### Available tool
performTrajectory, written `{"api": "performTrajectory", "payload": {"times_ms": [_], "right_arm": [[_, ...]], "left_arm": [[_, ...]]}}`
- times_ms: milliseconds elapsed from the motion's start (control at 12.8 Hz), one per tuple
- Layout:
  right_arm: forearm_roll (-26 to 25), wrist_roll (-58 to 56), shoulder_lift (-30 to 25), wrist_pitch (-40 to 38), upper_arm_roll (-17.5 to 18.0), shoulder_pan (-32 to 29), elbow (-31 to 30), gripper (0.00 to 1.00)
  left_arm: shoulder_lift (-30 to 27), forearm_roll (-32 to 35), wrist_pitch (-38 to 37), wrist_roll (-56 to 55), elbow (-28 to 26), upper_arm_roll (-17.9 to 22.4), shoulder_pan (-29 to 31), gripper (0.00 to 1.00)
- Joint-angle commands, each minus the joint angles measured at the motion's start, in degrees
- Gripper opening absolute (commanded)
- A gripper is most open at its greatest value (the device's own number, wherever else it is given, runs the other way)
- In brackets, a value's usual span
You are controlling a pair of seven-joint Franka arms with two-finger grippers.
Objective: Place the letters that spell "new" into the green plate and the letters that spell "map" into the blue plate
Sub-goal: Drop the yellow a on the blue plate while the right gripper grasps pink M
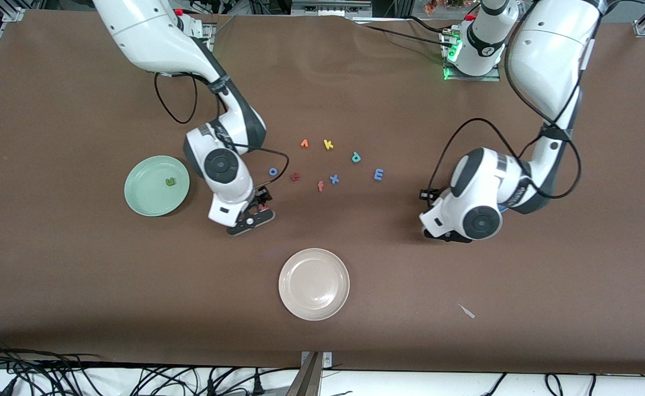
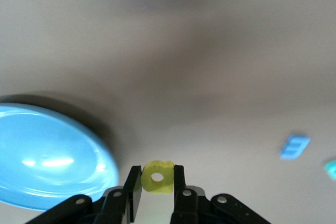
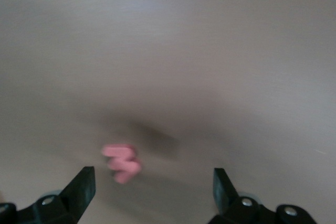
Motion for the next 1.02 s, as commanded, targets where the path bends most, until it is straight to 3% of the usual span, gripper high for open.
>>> {"api": "performTrajectory", "payload": {"times_ms": [0, 156, 391, 626, 704, 782, 861, 939], "right_arm": [[-1.4, 0.4, 1.3, 0.2, -0.1, 1.2, 1.7, 0.99], [-1.5, 0.3, 2.1, 0.3, -0.1, 1.4, 1.3, 0.85], [-1.5, -0.3, 2.3, 0.7, -0.1, 1.2, 1.4, 0.75], [-1.5, -0.4, 2.3, 0.7, -0.1, 1.4, 1.3, 0.66], [-1.5, -0.3, 2.4, 0.7, -0.1, 1.4, 1.3, 0.66], [-1.6, -0.3, 2.4, 0.7, -0.1, 1.5, 1.0, 0.65], [-1.6, -0.3, 2.4, 0.7, -0.1, 1.5, 0.7, 0.64], [-1.6, -0.4, 2.4, 0.7, -0.1, 1.5, 0.7, 0.53]], "left_arm": [[-4.5, 1.1, 0.0, 9.7, -5.7, -0.3, 3.6, 0.13], [-9.7, 2.4, 5.8, 14.8, -13.9, -0.4, 6.8, 0.13], [-18.9, 2.5, 20.0, 19.5, -30.3, -0.3, 10.3, 0.14], [-21.6, 4.7, 29.7, 19.5, -38.7, -0.3, 11.7, 0.19], [-21.3, 6.3, 29.8, 19.5, -38.8, -0.3, 11.8, 0.34], [-20.9, 6.4, 29.4, 19.7, -38.4, -0.3, 12.0, 0.89], [-20.6, 6.3, 29.1, 19.7, -37.9, -0.4, 12.7, 1.00], [-20.6, 5.6, 27.9, 19.5, -37.1, -0.5, 12.6, 1.00]]}}
